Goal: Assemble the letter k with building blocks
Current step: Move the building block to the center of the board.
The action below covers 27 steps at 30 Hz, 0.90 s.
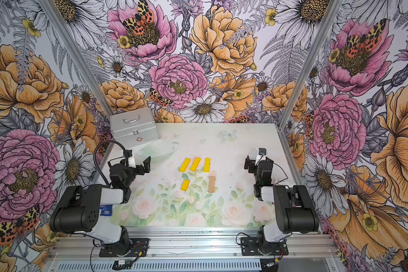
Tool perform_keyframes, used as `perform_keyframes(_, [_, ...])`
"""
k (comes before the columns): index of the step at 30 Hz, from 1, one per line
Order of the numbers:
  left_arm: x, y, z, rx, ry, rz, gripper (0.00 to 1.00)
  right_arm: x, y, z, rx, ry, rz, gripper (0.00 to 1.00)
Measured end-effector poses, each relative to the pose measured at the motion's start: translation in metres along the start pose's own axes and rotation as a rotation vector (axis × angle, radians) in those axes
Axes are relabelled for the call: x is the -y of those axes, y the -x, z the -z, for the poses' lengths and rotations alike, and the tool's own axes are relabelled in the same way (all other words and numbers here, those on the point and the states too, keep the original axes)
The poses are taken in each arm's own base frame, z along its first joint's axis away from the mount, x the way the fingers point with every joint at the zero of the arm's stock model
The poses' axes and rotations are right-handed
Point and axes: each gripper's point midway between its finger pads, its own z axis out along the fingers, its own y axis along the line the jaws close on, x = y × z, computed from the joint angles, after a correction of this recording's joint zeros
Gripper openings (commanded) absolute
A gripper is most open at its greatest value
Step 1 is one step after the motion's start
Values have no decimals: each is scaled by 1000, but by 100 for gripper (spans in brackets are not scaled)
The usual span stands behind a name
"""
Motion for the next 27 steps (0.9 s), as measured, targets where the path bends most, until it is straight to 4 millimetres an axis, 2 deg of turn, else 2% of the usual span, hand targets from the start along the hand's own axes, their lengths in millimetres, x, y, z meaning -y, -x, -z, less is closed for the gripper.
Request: perform_keyframes(27, [-6,-1,1,-3,5,14,99,0,0,0,0,0,0,99])
